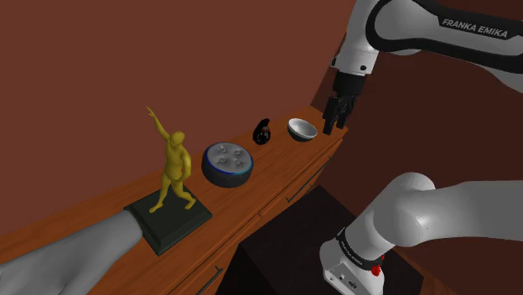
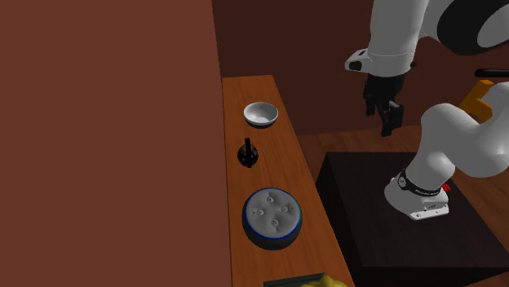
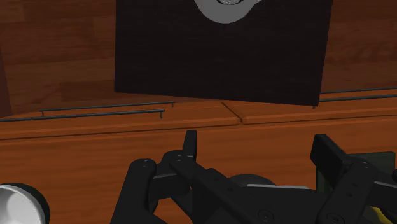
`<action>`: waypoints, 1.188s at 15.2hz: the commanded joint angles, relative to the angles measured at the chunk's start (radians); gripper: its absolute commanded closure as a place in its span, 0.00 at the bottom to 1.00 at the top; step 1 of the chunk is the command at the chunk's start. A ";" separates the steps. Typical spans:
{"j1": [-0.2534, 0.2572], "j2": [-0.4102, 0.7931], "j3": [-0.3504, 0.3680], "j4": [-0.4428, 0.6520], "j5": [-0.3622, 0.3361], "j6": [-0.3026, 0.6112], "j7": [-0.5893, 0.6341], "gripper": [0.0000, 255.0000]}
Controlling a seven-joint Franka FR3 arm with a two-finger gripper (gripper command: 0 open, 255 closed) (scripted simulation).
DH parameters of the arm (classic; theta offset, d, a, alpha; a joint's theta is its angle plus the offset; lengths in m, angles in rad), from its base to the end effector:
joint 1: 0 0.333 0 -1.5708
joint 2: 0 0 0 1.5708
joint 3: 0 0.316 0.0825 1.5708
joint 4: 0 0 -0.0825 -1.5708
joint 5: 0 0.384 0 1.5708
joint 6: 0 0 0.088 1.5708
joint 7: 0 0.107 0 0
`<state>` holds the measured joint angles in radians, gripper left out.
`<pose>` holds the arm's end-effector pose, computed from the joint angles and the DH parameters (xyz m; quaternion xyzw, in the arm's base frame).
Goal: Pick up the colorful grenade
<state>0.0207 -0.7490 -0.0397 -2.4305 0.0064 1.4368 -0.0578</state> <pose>0.2955 -0.0072 0.5349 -0.9920 -0.0262 0.1216 0.0206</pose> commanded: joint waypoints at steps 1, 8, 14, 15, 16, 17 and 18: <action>0.000 0.000 0.000 0.000 0.000 0.000 0.000 0.00; -0.044 0.229 0.009 0.036 0.033 0.228 0.135 0.00; -0.079 0.436 0.003 0.113 0.052 0.391 0.240 0.00; -0.084 0.471 0.001 0.130 0.055 0.414 0.256 0.00; -0.089 0.505 -0.002 0.148 0.058 0.437 0.272 0.00; -0.094 0.540 -0.005 0.166 0.061 0.458 0.288 0.00; -0.099 0.574 -0.008 0.186 0.064 0.478 0.303 0.00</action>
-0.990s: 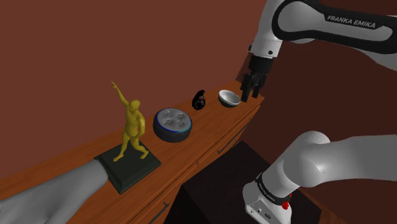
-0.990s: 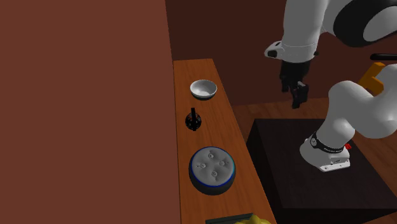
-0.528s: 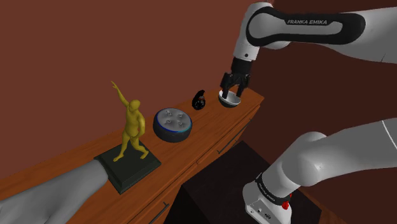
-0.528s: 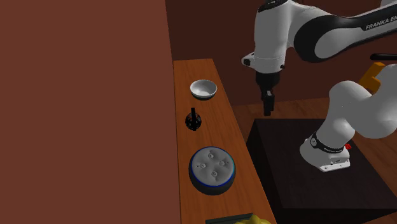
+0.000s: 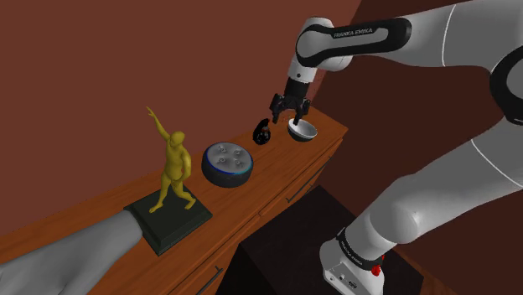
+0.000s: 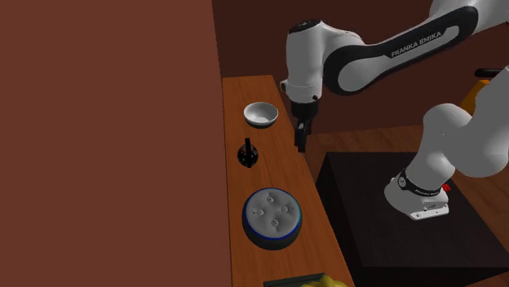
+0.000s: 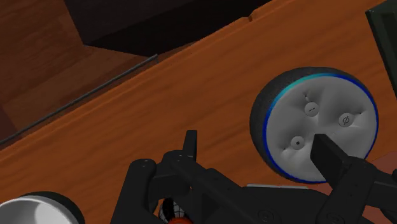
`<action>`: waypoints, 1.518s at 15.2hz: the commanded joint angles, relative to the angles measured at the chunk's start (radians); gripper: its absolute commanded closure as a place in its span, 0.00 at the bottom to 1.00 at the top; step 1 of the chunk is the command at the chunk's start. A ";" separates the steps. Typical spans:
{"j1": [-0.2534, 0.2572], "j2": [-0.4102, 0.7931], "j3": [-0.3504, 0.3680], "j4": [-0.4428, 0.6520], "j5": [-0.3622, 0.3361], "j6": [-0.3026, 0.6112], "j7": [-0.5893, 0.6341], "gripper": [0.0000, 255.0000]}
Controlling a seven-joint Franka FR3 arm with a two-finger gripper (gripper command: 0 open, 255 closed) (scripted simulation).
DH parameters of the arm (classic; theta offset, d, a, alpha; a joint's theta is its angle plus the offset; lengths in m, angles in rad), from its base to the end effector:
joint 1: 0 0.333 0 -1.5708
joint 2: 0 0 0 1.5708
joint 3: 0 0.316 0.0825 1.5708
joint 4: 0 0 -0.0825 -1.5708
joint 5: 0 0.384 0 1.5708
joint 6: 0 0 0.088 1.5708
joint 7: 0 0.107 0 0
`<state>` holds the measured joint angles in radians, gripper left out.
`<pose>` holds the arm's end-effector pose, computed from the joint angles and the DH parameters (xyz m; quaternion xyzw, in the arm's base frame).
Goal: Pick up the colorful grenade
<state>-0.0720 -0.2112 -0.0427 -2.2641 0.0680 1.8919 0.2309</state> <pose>0.4602 -0.0484 0.4347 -0.9791 0.1835 0.0825 0.0310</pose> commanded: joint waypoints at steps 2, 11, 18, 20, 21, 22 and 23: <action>-0.017 0.104 -0.013 0.061 0.009 0.061 0.044 0.00; -0.063 0.401 -0.057 0.288 0.051 0.180 0.163 0.00; -0.109 0.624 -0.095 0.504 0.101 0.221 0.244 0.00; -0.126 0.687 -0.104 0.573 0.116 0.226 0.267 0.00; -0.130 0.703 -0.107 0.590 0.120 0.226 0.273 0.00; -0.130 0.709 -0.106 0.586 0.122 0.237 0.271 0.00; -0.131 0.716 -0.105 0.582 0.123 0.247 0.269 0.00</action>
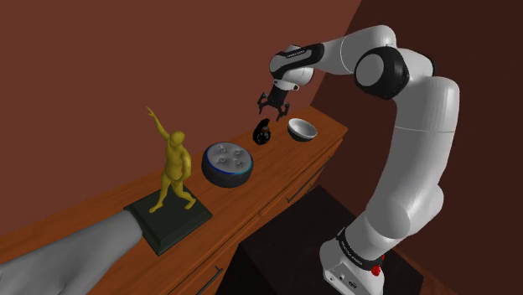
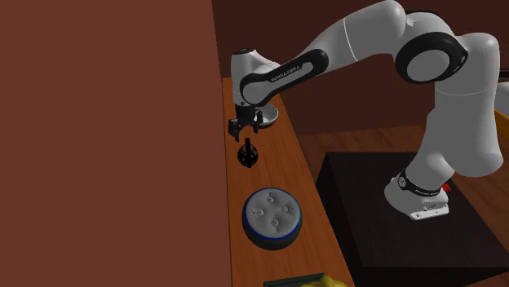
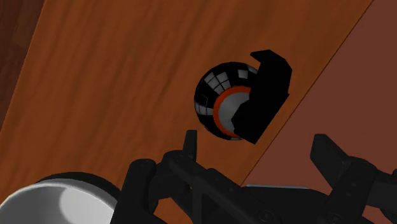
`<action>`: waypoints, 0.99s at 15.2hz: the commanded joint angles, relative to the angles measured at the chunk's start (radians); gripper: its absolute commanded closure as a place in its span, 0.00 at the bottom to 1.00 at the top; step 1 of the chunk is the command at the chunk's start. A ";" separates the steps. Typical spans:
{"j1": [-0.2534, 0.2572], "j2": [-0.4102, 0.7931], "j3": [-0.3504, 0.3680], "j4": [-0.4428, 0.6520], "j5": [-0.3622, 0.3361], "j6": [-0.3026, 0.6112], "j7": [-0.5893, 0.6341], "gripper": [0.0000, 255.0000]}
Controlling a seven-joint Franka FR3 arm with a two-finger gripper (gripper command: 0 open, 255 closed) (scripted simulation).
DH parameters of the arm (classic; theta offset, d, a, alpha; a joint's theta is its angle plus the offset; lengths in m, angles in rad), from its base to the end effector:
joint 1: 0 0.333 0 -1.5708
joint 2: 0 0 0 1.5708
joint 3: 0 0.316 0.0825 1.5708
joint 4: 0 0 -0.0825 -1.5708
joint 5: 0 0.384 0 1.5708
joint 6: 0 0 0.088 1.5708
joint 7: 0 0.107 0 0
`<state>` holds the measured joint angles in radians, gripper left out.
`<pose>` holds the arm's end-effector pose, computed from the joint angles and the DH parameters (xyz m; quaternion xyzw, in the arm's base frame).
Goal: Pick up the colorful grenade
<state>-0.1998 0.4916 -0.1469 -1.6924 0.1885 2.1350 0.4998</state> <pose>0.6329 -0.2094 0.3110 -0.8916 0.4502 0.0240 0.0420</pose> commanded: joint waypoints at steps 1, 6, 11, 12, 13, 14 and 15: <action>-0.004 0.020 0.000 0.006 0.005 0.014 -0.002 0.00; -0.006 0.053 0.005 -0.006 0.013 0.060 -0.010 0.00; -0.006 0.054 0.005 -0.005 0.013 0.059 -0.010 1.00; -0.006 0.054 0.005 -0.005 0.013 0.060 -0.010 1.00; -0.006 0.054 0.005 -0.005 0.013 0.060 -0.010 1.00; -0.006 0.054 0.005 -0.006 0.013 0.060 -0.010 1.00; -0.006 0.054 0.005 -0.006 0.013 0.060 -0.010 1.00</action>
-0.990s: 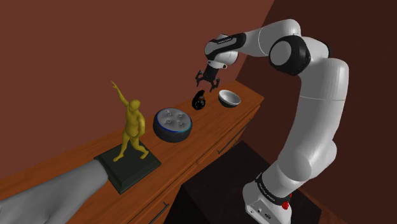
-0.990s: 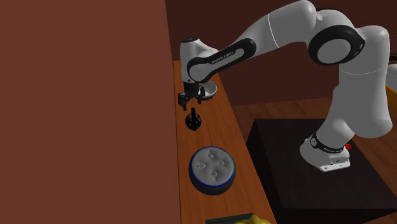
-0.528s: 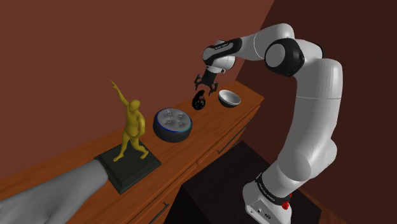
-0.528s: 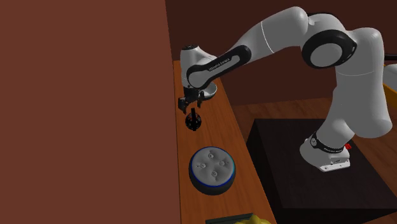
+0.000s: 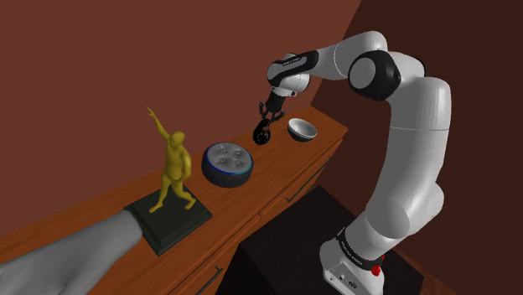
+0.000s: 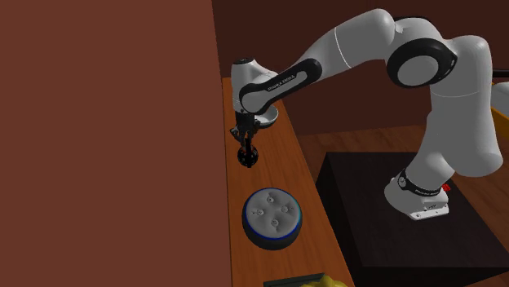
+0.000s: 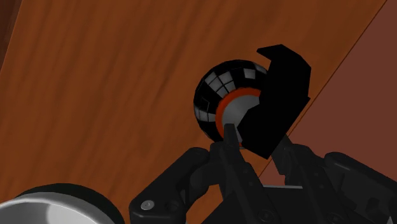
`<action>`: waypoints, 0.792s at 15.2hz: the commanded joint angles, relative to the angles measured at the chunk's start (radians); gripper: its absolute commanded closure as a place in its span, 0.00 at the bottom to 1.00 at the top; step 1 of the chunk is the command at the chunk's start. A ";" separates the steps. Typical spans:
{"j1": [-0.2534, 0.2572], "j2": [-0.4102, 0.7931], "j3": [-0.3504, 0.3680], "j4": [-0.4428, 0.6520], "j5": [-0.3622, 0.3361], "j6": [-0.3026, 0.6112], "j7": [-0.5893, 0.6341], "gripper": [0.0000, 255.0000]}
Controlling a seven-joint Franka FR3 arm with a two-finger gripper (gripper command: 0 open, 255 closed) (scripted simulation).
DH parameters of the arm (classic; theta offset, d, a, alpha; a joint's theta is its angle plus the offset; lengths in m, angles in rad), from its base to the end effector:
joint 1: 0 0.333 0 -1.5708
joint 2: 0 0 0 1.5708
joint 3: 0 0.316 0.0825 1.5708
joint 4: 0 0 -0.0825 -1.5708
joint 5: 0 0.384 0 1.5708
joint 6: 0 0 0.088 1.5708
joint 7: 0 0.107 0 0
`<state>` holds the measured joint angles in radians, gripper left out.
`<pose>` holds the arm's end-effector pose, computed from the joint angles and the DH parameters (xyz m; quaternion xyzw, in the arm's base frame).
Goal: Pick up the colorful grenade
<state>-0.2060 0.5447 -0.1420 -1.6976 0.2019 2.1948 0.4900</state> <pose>0.6351 -0.2126 0.2783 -0.8904 0.4527 0.0227 0.0423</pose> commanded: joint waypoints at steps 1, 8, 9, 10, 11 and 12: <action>0.000 0.001 0.000 0.000 0.000 0.000 0.000 1.00; 0.003 -0.043 -0.006 0.017 -0.011 -0.060 0.011 1.00; 0.004 -0.050 -0.007 0.021 -0.013 -0.071 0.013 1.00; 0.004 -0.056 -0.008 0.025 -0.015 -0.081 0.015 1.00; 0.004 -0.062 -0.008 0.029 -0.016 -0.091 0.016 1.00; 0.005 -0.068 -0.009 0.034 -0.018 -0.102 0.018 1.00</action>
<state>-0.2016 0.4845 -0.1500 -1.6675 0.1857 2.1040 0.5063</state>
